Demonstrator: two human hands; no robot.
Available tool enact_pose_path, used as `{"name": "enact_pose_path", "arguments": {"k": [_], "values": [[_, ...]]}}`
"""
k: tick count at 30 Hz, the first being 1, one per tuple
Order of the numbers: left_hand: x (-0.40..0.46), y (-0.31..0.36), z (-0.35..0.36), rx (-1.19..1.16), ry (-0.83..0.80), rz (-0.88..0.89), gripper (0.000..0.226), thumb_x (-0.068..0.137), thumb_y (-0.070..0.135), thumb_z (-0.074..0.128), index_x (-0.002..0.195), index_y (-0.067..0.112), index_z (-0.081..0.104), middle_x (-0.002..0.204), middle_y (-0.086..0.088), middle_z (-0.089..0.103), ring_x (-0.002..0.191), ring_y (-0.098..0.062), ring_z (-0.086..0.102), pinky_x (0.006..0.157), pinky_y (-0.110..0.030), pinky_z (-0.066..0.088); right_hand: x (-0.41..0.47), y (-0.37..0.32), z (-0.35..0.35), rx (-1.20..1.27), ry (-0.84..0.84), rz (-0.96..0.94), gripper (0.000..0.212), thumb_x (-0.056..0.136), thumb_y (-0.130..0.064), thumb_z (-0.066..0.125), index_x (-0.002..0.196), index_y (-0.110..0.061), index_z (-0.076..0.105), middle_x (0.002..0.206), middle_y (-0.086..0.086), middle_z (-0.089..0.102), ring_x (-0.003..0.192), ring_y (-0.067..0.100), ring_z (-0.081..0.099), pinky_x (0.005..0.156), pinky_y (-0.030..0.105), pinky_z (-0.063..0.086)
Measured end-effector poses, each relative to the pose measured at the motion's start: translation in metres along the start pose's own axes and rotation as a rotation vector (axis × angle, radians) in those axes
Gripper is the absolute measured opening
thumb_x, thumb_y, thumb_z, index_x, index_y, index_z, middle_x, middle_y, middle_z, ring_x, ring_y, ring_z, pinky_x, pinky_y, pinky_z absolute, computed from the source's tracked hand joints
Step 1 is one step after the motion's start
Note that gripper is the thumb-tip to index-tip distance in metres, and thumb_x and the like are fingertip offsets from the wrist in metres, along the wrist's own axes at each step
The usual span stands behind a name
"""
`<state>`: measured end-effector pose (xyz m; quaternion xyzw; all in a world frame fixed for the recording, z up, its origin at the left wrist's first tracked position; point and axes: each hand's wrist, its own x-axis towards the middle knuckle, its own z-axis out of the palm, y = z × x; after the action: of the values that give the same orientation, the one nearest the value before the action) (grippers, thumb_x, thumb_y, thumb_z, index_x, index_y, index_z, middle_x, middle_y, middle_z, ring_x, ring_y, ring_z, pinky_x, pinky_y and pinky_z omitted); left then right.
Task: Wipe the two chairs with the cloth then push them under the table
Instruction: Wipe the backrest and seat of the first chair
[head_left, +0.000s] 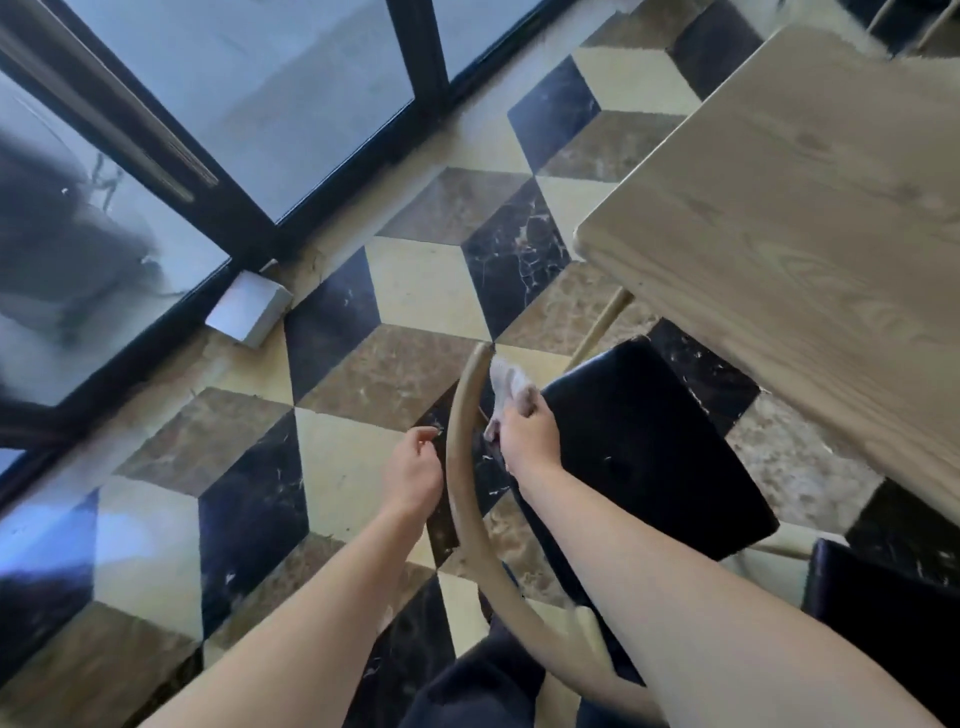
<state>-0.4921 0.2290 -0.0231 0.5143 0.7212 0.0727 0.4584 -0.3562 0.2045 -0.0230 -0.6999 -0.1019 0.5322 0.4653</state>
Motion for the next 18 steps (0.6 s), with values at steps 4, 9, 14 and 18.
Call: {"name": "enact_pose_path", "arguments": {"k": [4,9,14,18], "values": [[0.003,0.002,-0.006,-0.36,-0.188,-0.205,0.033,0.112,0.039,0.028,0.132,0.026,0.051,0.111,-0.004,0.066,0.099,-0.021,0.065,0.076,-0.041,0.055,0.027,-0.01,0.042,-0.049,0.171,0.046,0.042,0.1,-0.029,0.042,0.141,-0.04,0.047,0.126,0.007,0.065,0.115,0.031,0.062,0.104,0.045,0.048],[0.008,-0.014,-0.012,-0.499,-0.246,-0.233,0.057,0.11,0.055,0.019,0.141,0.026,0.056,0.123,0.0,0.067,0.106,-0.014,0.064,0.088,-0.044,0.053,0.04,-0.003,0.073,-0.207,0.106,-0.032,0.058,0.104,-0.038,0.035,0.156,-0.045,0.012,0.153,0.004,0.045,0.134,0.028,0.048,0.115,0.045,0.035],[0.015,-0.031,-0.015,-0.58,-0.242,-0.27,0.069,0.105,0.066,0.015,0.147,0.027,0.054,0.121,-0.003,0.075,0.11,-0.017,0.071,0.082,-0.039,0.059,-0.009,0.048,0.049,-0.644,-0.122,-0.273,0.07,0.103,-0.021,0.043,0.161,-0.027,0.003,0.17,-0.001,0.001,0.156,0.02,0.002,0.126,0.046,0.011],[0.021,-0.031,-0.02,-0.626,-0.192,-0.325,0.072,0.099,0.077,0.016,0.133,0.03,0.06,0.092,0.001,0.081,0.092,-0.02,0.075,0.057,-0.031,0.057,-0.066,0.108,0.003,-1.235,-0.284,-0.728,0.079,0.091,-0.018,0.051,0.161,-0.022,0.013,0.169,0.008,0.003,0.155,0.031,0.002,0.126,0.044,-0.007]]}}
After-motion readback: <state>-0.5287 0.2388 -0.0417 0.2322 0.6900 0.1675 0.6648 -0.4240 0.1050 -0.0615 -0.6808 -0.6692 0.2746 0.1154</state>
